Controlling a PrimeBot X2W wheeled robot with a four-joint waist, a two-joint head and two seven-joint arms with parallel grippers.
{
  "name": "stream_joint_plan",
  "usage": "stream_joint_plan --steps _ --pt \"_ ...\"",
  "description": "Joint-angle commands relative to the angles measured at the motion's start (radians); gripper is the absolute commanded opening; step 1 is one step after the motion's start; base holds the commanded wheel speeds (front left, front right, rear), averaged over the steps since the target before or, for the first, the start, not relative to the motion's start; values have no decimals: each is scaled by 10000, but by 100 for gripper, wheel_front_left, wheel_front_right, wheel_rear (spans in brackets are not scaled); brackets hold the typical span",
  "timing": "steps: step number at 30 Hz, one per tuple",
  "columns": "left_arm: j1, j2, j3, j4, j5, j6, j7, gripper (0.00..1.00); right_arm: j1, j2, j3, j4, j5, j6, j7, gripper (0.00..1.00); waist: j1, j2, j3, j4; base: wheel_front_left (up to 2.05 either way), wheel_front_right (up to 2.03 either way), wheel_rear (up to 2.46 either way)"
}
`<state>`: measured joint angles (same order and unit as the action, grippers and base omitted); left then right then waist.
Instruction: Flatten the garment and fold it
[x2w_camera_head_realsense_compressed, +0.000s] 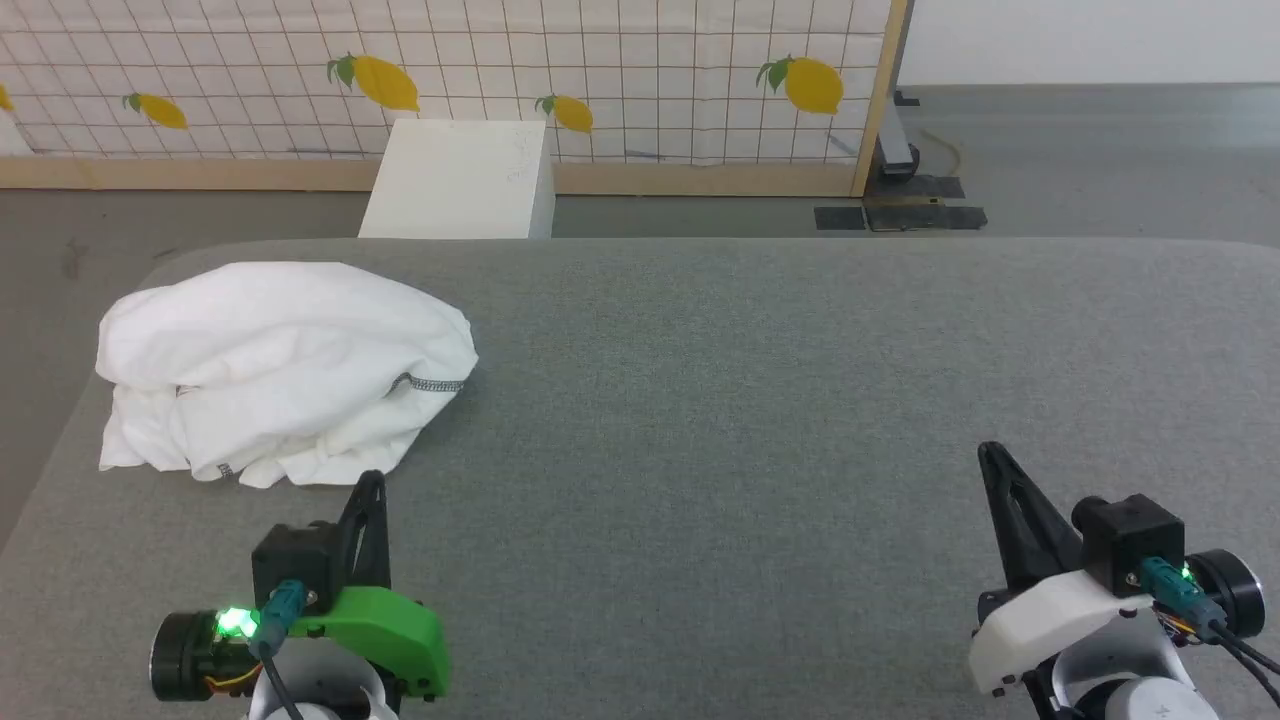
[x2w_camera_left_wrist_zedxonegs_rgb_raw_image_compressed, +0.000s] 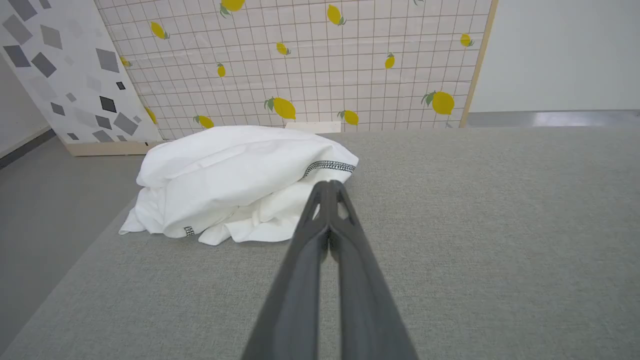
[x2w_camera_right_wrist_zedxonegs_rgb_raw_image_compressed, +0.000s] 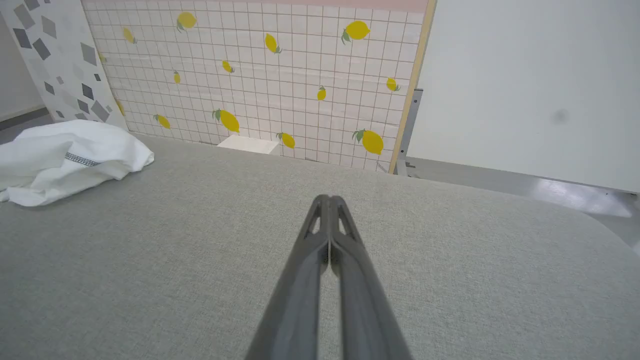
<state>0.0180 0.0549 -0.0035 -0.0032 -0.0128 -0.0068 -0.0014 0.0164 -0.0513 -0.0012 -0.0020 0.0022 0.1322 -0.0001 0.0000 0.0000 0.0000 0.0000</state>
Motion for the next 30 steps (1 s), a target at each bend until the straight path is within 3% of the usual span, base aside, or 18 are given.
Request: stream_joint_plan --steps 1,19,20,30 --pt "-180 -47 35 32 128 68 14 0 -164 11 12 20 -22 -15 1 0 0 0 0 0 0 0 0" --pt "-180 -47 35 32 128 68 14 0 -164 11 12 20 -22 -15 1 0 0 0 0 0 0 0 0" --pt "2 0 -2 0 -2 -2 -1 100 1 0 -1 0 1 2 -1 100 0 0 0 0 0 0 0" --pt "46 -2 -56 -29 -92 26 -120 100 11 -1 -113 52 217 1 -120 100 0 0 4 -1 0 0 0"
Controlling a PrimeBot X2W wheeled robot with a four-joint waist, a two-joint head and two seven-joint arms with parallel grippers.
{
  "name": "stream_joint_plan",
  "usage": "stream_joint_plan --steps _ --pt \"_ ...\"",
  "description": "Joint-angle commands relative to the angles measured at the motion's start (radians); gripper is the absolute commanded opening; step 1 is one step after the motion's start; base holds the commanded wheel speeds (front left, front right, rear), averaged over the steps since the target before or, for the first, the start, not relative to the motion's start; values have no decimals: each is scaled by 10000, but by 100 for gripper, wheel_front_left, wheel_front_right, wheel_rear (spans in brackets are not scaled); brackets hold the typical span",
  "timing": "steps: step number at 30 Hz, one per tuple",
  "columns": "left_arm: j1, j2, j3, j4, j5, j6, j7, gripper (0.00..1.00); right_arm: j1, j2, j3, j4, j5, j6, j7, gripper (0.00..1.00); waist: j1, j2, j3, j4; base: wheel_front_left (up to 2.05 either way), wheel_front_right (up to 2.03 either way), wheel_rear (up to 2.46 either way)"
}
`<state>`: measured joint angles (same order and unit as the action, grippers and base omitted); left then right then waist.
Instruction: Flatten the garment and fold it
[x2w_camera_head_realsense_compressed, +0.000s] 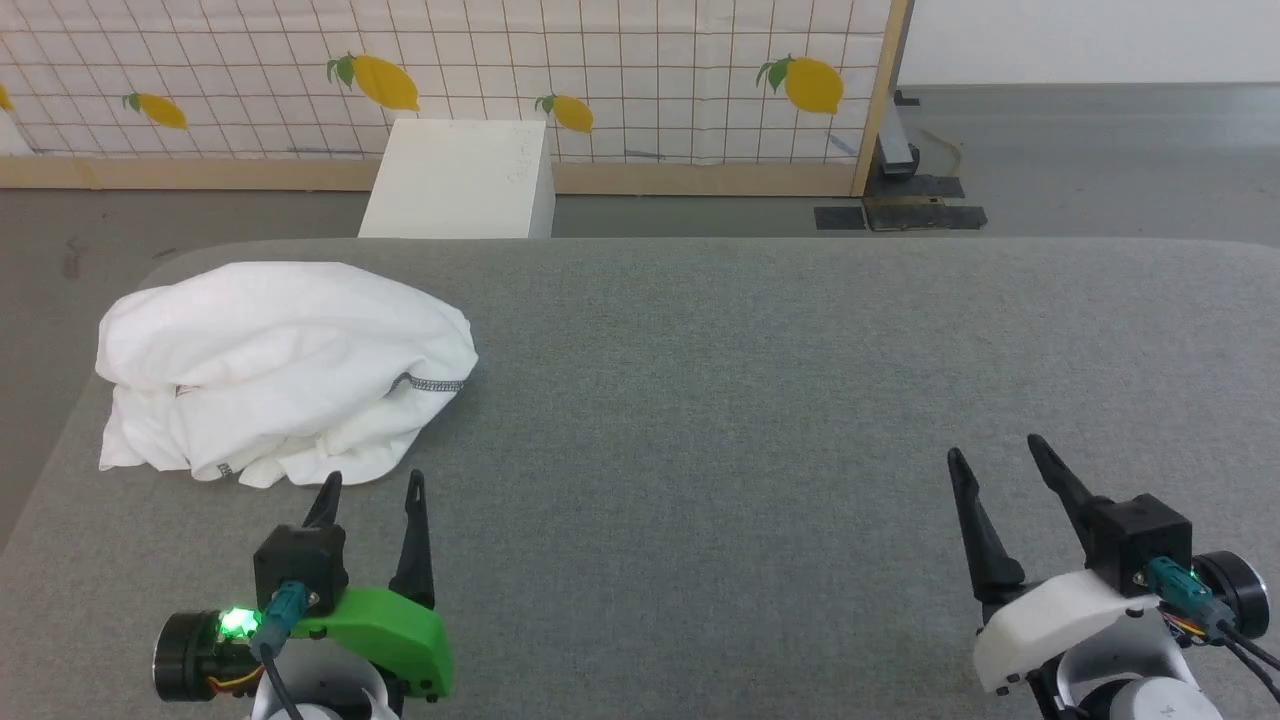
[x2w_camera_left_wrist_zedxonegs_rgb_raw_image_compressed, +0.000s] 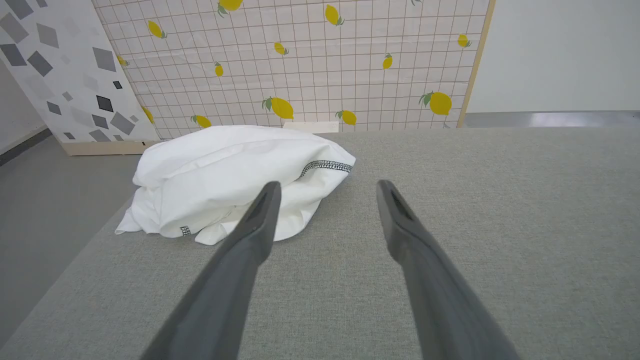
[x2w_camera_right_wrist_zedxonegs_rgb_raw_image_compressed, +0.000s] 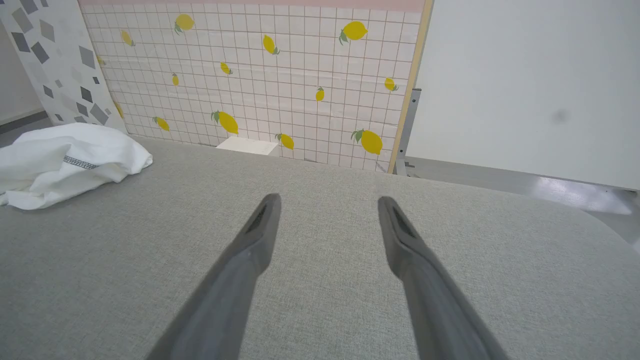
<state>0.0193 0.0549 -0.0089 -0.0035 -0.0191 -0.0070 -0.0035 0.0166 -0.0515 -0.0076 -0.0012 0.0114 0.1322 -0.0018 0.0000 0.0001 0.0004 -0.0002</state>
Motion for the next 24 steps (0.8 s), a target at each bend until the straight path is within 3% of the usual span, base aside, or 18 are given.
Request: stream_joint_plan --steps 1,24 --pt "39 -3 -6 -30 -35 33 -117 100 10 1 -67 51 152 1 -121 100 0 -1 0 -1 0 0 0" --pt "193 -11 -88 -121 -183 184 -589 100 35 3 -478 278 706 -2 -596 100 0 -1 -3 50 0 0 0"
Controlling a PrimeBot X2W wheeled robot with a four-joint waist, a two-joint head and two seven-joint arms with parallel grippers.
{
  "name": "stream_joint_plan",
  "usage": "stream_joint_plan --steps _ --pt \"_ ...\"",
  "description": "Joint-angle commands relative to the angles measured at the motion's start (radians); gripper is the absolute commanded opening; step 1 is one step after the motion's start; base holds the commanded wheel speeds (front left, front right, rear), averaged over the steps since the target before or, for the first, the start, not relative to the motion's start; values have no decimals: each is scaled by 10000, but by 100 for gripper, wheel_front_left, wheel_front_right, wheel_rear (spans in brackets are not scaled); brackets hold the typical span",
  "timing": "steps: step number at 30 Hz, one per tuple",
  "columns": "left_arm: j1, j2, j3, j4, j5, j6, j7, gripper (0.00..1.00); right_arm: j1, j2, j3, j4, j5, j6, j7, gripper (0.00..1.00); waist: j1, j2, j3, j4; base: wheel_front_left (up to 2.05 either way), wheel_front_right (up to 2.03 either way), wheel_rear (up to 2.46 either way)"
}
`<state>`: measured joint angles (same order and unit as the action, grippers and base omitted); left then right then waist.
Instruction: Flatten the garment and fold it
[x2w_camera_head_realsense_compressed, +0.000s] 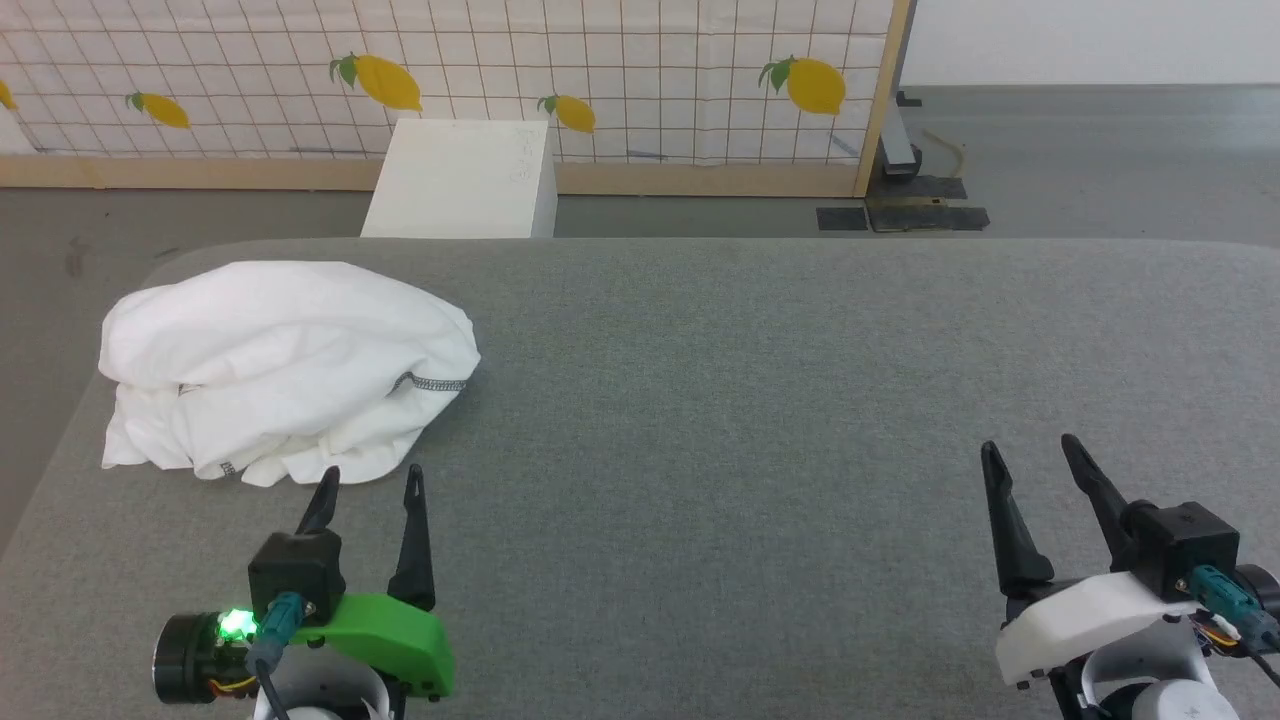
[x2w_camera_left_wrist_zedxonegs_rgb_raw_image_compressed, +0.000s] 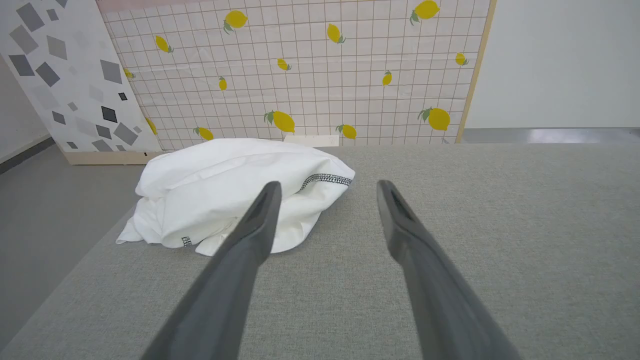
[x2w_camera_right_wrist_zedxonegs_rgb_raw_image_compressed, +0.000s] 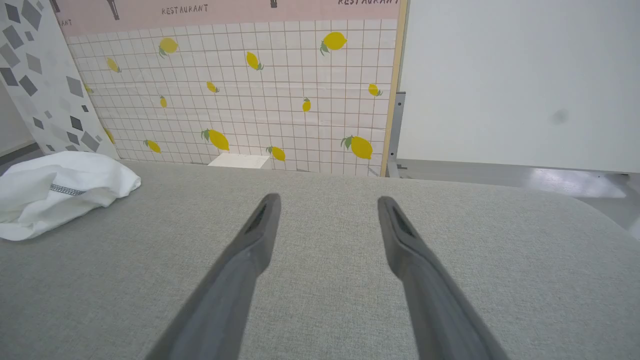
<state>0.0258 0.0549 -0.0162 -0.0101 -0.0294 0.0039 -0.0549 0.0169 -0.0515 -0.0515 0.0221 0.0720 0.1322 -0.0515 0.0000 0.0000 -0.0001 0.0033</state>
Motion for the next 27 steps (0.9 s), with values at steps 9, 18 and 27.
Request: stream_joint_plan --steps 9,18,27 --pt "206 -15 -68 -65 -152 177 -262 100 60 4 -116 146 292 -3 -287 100 0 0 -9 333 0 0 0" --pt "294 -18 -112 -95 -229 258 -444 100 77 5 -185 243 476 -4 -471 100 0 0 -33 785 0 0 0" --pt "393 -21 -118 -142 -356 340 -631 100 129 6 -199 406 693 -6 -658 100 0 0 -47 1308 0 0 0"
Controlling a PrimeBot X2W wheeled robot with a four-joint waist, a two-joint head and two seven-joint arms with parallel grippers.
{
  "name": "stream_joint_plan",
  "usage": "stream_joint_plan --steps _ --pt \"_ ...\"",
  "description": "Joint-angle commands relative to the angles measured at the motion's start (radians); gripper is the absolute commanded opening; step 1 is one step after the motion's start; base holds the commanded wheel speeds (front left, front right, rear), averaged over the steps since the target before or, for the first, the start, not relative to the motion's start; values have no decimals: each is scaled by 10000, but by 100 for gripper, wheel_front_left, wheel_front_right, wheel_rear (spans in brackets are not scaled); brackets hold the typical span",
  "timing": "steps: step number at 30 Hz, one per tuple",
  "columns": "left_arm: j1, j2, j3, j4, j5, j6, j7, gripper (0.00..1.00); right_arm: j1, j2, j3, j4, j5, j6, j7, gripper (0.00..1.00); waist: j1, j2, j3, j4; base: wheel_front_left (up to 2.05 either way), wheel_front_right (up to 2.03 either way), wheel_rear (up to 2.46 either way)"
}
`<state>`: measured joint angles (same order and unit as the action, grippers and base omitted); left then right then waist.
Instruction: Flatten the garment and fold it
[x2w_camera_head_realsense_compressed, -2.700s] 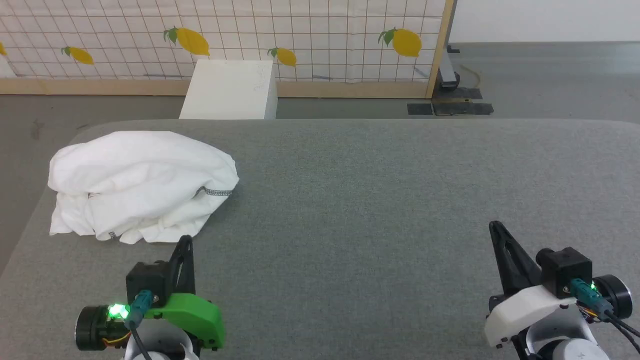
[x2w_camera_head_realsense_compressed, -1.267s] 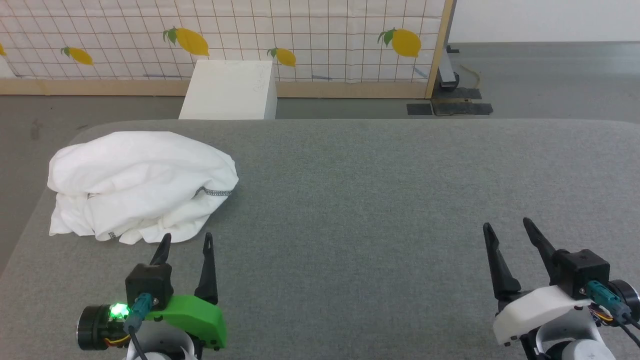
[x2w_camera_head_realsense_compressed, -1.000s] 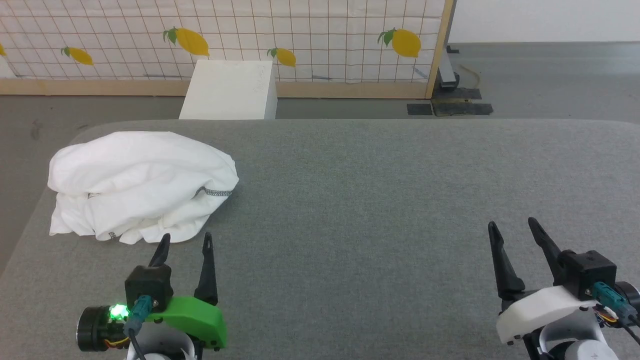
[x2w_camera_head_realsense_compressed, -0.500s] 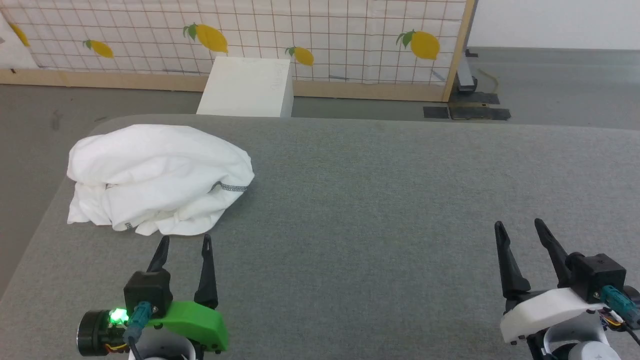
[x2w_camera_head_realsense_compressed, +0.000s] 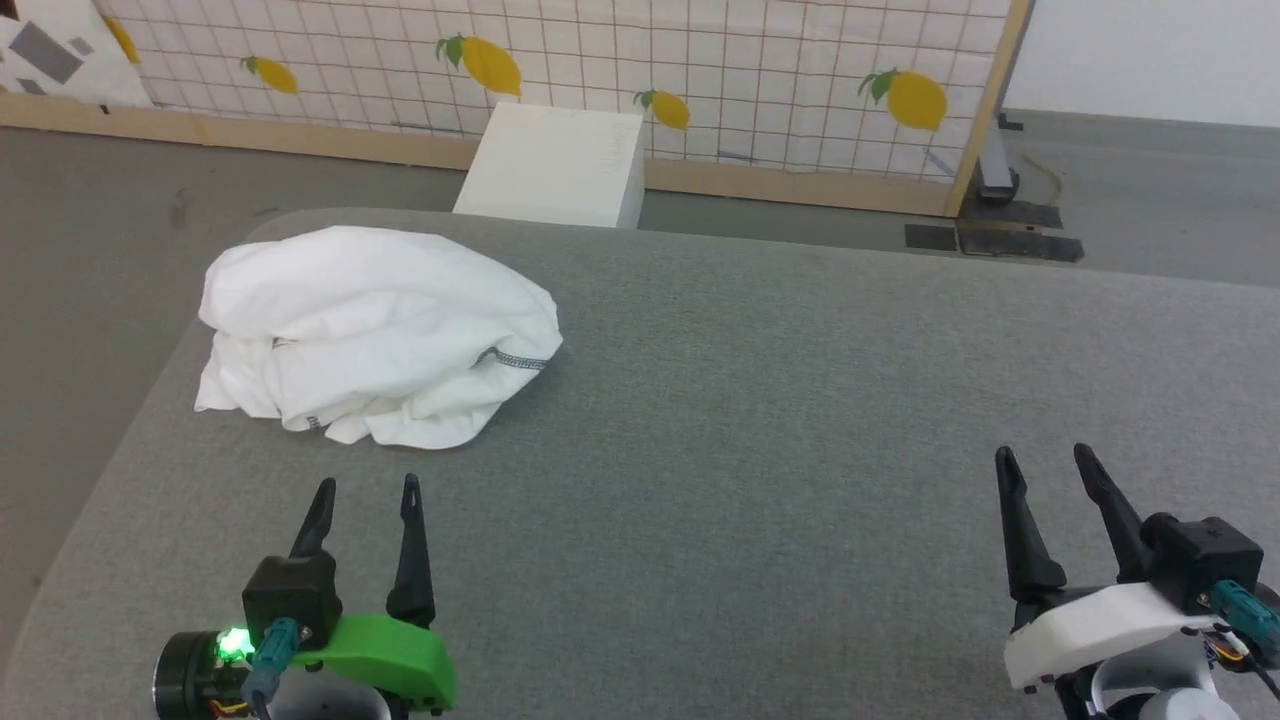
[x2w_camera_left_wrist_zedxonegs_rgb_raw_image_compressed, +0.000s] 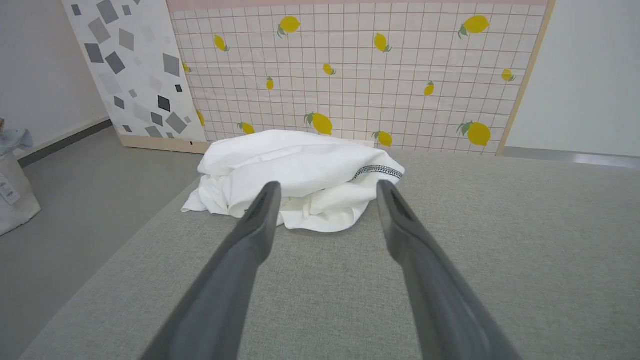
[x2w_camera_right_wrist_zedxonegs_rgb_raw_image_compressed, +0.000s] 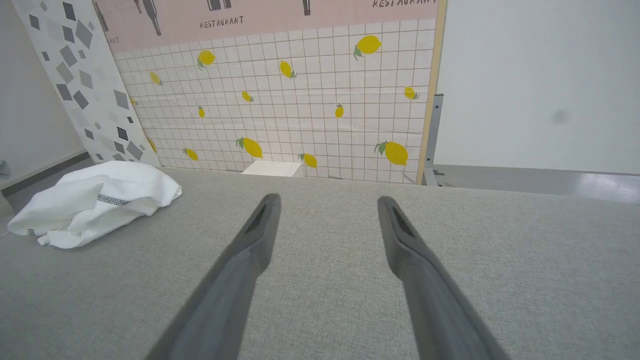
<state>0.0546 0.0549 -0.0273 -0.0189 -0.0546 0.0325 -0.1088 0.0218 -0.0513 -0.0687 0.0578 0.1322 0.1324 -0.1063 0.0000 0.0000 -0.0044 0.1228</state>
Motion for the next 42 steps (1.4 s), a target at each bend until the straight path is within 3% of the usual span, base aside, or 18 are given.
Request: stream_joint_plan --steps 1,22,42 --pt "117 -22 -14 -62 -120 63 -115 100 90 4 -40 63 115 -8 -132 100 0 0 -4 194 0 0 0" --pt "374 -29 -132 -178 -472 255 -547 100 123 6 -31 401 501 -11 -567 100 0 0 28 1560 0 0 0" --pt "567 -37 -223 -286 -581 340 -957 100 183 8 -166 669 974 -13 -979 100 0 0 71 2341 0 0 0"
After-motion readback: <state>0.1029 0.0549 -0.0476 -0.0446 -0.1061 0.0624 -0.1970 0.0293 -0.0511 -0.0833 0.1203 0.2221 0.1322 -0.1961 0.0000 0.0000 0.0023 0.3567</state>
